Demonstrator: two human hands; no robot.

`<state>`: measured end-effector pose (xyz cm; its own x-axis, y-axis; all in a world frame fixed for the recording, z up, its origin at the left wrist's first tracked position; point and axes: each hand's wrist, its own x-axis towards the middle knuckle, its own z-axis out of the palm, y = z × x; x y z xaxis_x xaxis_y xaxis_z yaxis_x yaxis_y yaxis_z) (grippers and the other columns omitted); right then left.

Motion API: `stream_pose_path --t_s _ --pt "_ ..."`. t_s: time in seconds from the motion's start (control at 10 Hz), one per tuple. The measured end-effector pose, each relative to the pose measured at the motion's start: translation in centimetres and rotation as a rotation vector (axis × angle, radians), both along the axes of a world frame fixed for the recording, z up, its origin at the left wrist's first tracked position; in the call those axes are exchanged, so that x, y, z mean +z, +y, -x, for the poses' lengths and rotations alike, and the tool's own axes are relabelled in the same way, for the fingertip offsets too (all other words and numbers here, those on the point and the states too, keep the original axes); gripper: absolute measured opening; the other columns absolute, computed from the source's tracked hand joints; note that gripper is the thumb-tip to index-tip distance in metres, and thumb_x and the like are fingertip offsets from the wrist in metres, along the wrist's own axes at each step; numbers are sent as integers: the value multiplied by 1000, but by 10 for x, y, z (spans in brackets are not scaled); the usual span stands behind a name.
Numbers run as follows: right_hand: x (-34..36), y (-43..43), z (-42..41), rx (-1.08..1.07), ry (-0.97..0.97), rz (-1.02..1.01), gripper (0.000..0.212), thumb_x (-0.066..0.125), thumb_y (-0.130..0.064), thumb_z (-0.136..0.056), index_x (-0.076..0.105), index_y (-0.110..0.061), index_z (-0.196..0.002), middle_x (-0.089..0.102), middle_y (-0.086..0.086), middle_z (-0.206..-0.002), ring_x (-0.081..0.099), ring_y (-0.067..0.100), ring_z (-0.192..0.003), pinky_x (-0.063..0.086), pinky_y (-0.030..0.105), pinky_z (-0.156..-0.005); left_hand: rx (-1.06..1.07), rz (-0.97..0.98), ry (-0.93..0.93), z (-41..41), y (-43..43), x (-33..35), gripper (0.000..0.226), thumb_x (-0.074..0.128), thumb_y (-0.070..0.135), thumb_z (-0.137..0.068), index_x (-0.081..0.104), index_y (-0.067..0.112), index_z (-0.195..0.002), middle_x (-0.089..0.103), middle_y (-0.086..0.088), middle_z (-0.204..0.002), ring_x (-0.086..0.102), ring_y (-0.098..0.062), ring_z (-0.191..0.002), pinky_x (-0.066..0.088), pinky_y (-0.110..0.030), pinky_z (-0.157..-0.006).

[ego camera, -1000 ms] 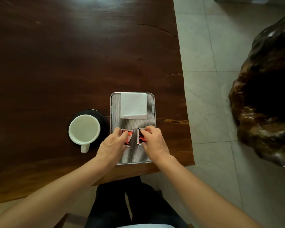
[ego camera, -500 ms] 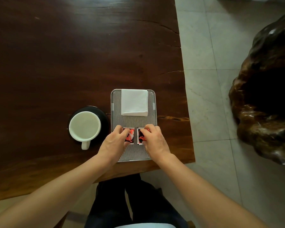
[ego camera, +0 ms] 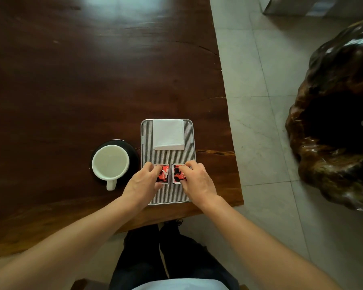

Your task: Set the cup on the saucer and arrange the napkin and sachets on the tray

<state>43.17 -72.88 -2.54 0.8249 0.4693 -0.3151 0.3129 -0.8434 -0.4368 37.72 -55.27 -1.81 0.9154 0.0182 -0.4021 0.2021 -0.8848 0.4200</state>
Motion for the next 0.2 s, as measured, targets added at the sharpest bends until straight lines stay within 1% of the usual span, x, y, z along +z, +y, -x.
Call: stream_pose_path --t_s 0.1,0.2 --pt "21 -5 -3 -27 28 -1 22 63 -24 -96 66 -18 -117 61 -1 -111 56 17 -99 57 32 -79 -41 -56 10 -4 4 22 42 63 34 -95 54 18 -133 58 -4 -120 63 -25 -102 53 -35 -83" --pt "41 -8 -8 5 144 79 17 59 -27 -98 69 -16 -106 66 2 -101 63 19 -90 60 39 -82 -111 -137 81 -10 7 53 40 59 38 -96 56 21 -132 62 -5 -126 61 -25 -115 52 -38 -91"
